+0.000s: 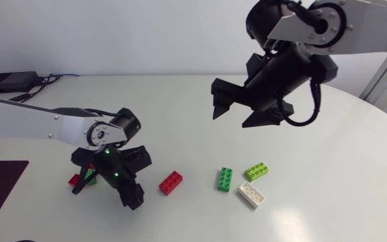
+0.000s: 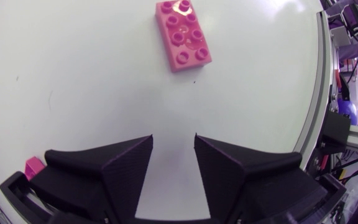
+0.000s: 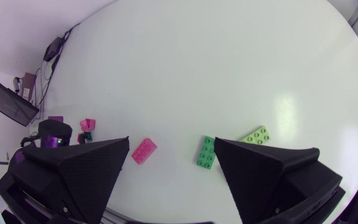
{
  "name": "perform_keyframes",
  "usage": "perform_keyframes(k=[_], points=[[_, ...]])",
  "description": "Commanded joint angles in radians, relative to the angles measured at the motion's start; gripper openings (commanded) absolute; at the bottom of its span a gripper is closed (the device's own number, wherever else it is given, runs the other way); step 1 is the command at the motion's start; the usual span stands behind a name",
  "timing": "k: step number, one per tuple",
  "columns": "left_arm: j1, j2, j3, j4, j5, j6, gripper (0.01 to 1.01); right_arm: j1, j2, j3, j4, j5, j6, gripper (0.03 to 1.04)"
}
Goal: Sort duplo bricks by size, large to the right and small to the left
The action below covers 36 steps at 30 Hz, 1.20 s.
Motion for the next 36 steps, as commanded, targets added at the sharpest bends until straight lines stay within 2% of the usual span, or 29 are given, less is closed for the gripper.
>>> perform_keyframes(k=[1,7,17,27,31,33,36], points=[[-0.059,0.041,0.056,0.016,-0.033,0.027,0.277,-0.024,-0.050,-0.044,0.003,0.000,-0.021,0.98],[-0.125,0.148,0.168,0.011,-0.074,0.028,0.269,-0.059,-0.118,-0.087,0.006,-0.005,-0.030,0.98],[-0.181,0.256,0.306,-0.004,-0.077,0.031,0.259,-0.115,-0.164,-0.113,0.005,-0.037,-0.038,0.98],[-0.308,0.432,0.608,-0.063,-0.077,0.008,0.259,-0.190,-0.208,-0.156,0.005,-0.052,-0.072,0.98],[-0.357,0.466,0.668,-0.087,-0.077,-0.015,0.261,-0.199,-0.191,-0.179,0.012,-0.059,-0.076,0.98],[-0.343,0.435,0.654,-0.109,-0.077,-0.015,0.261,-0.185,-0.168,-0.193,0.037,-0.059,-0.073,0.98],[-0.265,0.337,0.579,-0.115,-0.077,-0.009,0.266,-0.164,-0.112,-0.194,0.068,-0.059,-0.073,0.98]])
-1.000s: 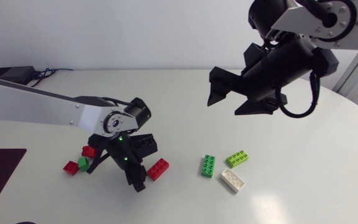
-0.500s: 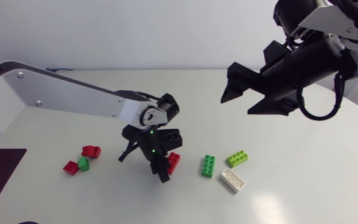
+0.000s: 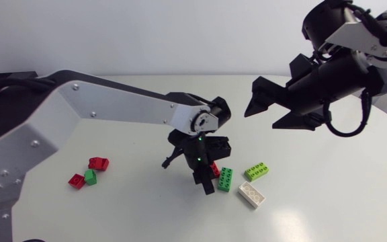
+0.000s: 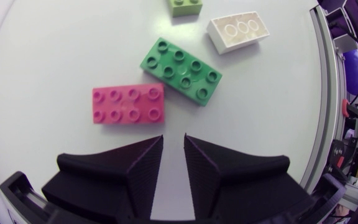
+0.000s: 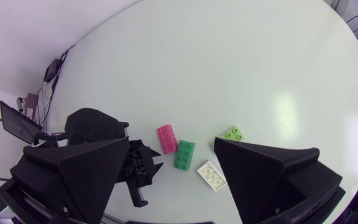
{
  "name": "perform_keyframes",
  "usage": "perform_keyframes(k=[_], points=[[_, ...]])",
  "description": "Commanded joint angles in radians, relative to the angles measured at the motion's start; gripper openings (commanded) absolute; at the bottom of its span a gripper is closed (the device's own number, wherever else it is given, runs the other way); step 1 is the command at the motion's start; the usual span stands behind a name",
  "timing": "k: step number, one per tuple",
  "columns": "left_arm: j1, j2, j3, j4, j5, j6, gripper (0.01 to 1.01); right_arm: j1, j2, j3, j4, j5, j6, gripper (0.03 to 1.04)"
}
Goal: Sort duplo bricks by size, large to the right and small to the left
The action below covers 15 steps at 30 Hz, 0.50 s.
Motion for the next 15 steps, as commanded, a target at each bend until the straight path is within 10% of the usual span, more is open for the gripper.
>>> perform_keyframes(k=[1,9,13,15], points=[[0.087,-0.114,-0.075,-0.021,-0.005,-0.002,0.270,0.023,0.065,-0.030,0.028,-0.002,-0.010,0.98],[0.304,-0.282,-0.280,-0.004,-0.011,0.035,0.333,0.149,0.270,-0.038,0.134,0.031,-0.016,0.98],[0.367,-0.397,-0.379,0.034,-0.011,0.044,0.951,0.192,0.364,-0.010,0.139,0.087,-0.051,0.98],[0.401,-0.450,-0.400,0.037,-0.011,0.049,0.982,0.210,0.411,0.001,0.137,0.106,-0.068,0.98]])
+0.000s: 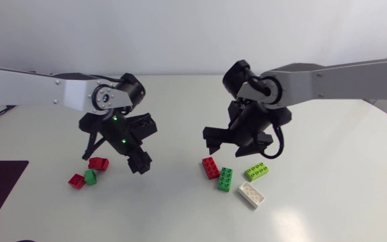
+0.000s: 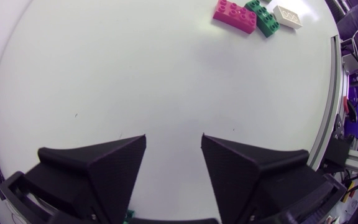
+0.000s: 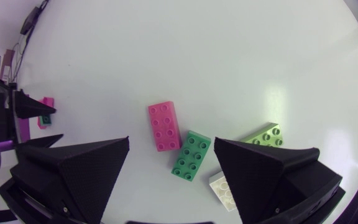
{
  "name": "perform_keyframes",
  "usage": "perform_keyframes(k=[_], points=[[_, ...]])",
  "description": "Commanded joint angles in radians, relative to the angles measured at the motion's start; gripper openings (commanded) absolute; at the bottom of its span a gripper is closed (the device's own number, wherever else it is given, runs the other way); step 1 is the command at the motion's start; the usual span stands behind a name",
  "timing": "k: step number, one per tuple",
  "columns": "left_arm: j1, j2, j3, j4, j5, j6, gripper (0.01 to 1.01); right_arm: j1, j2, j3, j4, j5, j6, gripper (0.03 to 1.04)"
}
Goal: Sort duplo bricks by size, large to the right and small to the left
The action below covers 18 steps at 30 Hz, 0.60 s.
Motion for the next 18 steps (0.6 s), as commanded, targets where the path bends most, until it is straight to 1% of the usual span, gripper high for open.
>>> perform_keyframes(k=[1,3,8,12,16,18], points=[[0.044,-0.093,-0.032,0.014,0.005,0.031,0.984,0.030,0.073,0.019,-0.002,0.034,-0.038,0.98],[0.071,-0.127,-0.049,0.014,0.005,0.034,0.982,0.061,0.113,0.029,-0.002,0.072,-0.047,0.98],[0.121,-0.181,-0.097,0.025,0.010,0.044,0.982,0.096,0.187,0.092,-0.004,0.137,-0.074,0.98],[0.143,-0.204,-0.128,0.037,0.018,0.049,0.982,0.136,0.241,0.145,-0.028,0.171,-0.082,0.98],[0.166,-0.215,-0.147,0.044,0.036,0.055,0.982,0.136,0.300,0.190,-0.047,0.183,-0.082,0.98],[0.170,-0.224,-0.158,0.048,0.038,0.061,0.982,0.133,0.323,0.202,-0.051,0.183,-0.085,0.95]])
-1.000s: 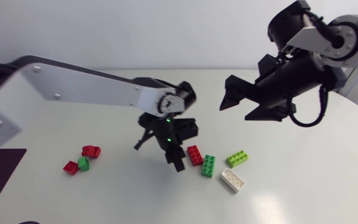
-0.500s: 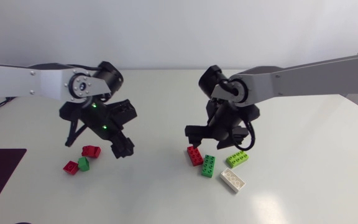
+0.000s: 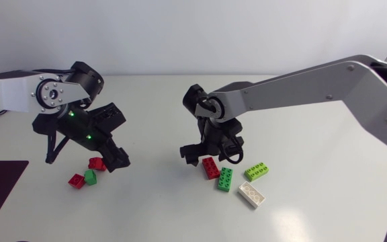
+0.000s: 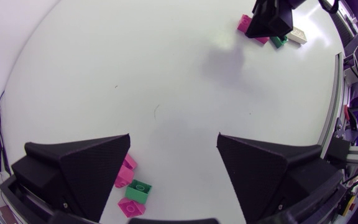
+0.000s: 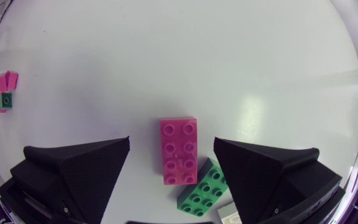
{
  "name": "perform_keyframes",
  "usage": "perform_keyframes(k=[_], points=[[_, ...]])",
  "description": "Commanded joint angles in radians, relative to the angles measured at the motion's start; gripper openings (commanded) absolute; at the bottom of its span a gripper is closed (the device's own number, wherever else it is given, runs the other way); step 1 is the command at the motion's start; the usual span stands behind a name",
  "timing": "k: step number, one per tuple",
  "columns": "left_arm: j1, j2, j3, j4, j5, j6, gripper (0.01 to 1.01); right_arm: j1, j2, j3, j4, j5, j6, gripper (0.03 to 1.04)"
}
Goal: Sort duplo bricks by size, large to the right and small to the left
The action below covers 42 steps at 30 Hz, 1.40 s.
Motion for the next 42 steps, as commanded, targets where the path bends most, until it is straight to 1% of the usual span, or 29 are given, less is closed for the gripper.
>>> perform_keyframes(k=[1,3,5,6,7,8,10,11,17,21,27,29,34,37,39,42], points=[[0.014,-0.022,-0.034,0.009,0.011,0.031,0.982,-0.003,0.051,0.023,-0.026,0.011,-0.016,0.94],[0.025,-0.022,-0.035,0.014,0.013,0.034,0.982,0.000,0.072,0.043,-0.045,0.009,-0.014,0.92],[0.031,-0.025,-0.035,0.015,0.014,0.034,0.982,0.000,0.078,0.047,-0.050,0.006,-0.011,0.83],[0.034,-0.029,-0.037,0.017,0.014,0.035,0.982,0.000,0.077,0.044,-0.050,0.008,-0.011,0.74],[0.036,-0.032,-0.037,0.017,0.016,0.039,0.982,0.002,0.069,0.038,-0.045,0.008,-0.006,0.63],[0.039,-0.033,-0.037,0.017,0.016,0.040,0.982,0.003,0.055,0.027,-0.032,0.006,-0.006,0.46],[0.042,-0.033,-0.037,0.019,0.016,0.040,0.982,0.008,0.022,-0.008,0.025,0.009,-0.011,0.16],[0.042,-0.033,-0.037,0.020,0.016,0.040,0.982,0.008,0.012,-0.020,0.044,0.008,-0.011,0.04],[0.042,-0.038,-0.043,0.025,0.020,0.040,0.982,-0.006,-0.027,-0.092,0.054,0.009,-0.011,0.05],[0.045,-0.044,-0.042,0.025,0.020,0.040,0.982,-0.052,-0.097,-0.088,0.042,0.009,-0.023,0.05],[0.042,-0.055,-0.025,0.025,0.020,0.040,0.982,-0.144,-0.210,-0.014,-0.078,0.006,-0.063,0.05],[0.036,-0.058,-0.026,0.023,0.020,0.035,0.982,-0.176,-0.244,-0.019,-0.110,0.000,-0.076,0.05],[0.025,-0.062,-0.045,0.025,0.022,0.032,0.982,-0.282,-0.330,-0.175,-0.101,-0.020,-0.122,0.05],[0.020,-0.062,-0.049,0.026,0.022,0.031,0.982,-0.336,-0.353,-0.272,-0.068,-0.052,-0.140,0.05],[0.016,-0.065,-0.052,0.026,0.022,0.028,0.982,-0.351,-0.357,-0.347,-0.032,-0.060,-0.149,0.05],[0.014,-0.068,-0.051,0.026,0.022,0.028,0.982,-0.354,-0.357,-0.421,0.007,-0.069,-0.151,0.05]])
